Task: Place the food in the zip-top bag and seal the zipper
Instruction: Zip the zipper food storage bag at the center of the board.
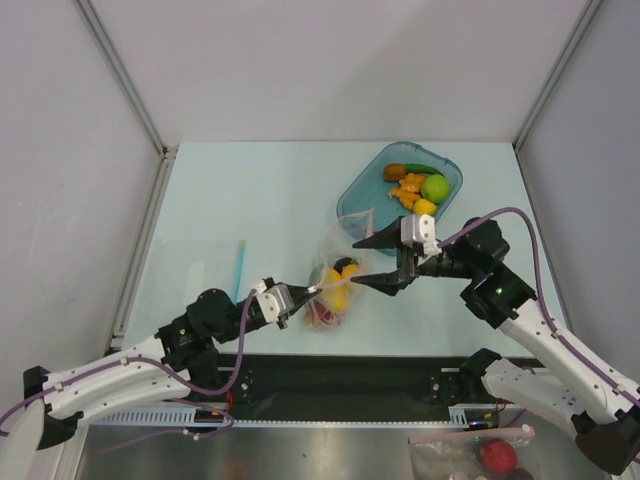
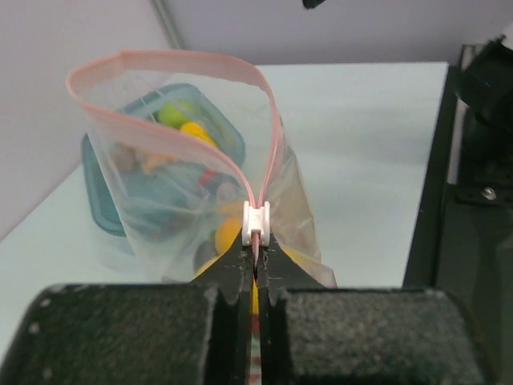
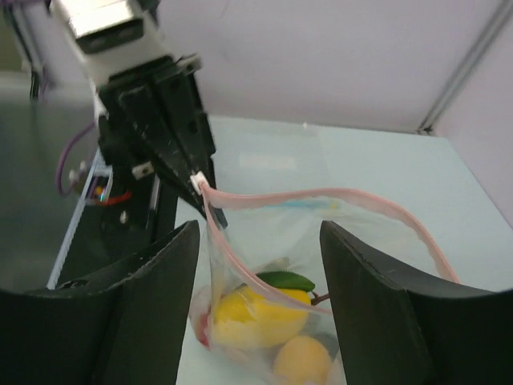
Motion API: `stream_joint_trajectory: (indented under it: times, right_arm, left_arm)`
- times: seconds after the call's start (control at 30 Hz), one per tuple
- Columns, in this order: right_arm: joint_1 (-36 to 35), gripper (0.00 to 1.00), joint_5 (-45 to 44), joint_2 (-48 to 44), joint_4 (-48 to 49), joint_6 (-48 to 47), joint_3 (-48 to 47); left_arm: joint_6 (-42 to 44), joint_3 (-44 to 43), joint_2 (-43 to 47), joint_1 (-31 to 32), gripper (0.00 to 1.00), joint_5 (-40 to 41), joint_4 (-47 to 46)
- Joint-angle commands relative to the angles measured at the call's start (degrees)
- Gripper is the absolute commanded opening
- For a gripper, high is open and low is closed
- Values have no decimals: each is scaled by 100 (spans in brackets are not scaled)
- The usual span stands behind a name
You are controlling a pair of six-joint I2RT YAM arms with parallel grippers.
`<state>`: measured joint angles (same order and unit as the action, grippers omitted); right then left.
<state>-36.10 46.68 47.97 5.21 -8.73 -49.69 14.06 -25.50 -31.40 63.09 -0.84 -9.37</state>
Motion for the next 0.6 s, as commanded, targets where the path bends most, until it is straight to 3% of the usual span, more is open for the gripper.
stream_joint_trajectory:
  times: [0.0,0.17,0.27,0.4,0.57]
  right_arm:
    - [-213,66,808,55,-99,-1332,47]
    - [-310,60,1265,213,-47,-1780,21]
    - [-477,55,1283,362,-423,-2526,-58]
    - [-1029,47,765,687,-1352,-3081,-347]
    - [-1426,47,290,1083,-1909,-3416,-673]
  left_arm:
    - [123,-271,-217,-7,0,-863,259]
    - [149,-351,-507,2,0,-1128,286]
    - [167,-421,-621,2,0,-1199,321]
    - [175,-474,-675,-7,0,-1287,313]
    - [167,-491,-666,1,0,-1217,304]
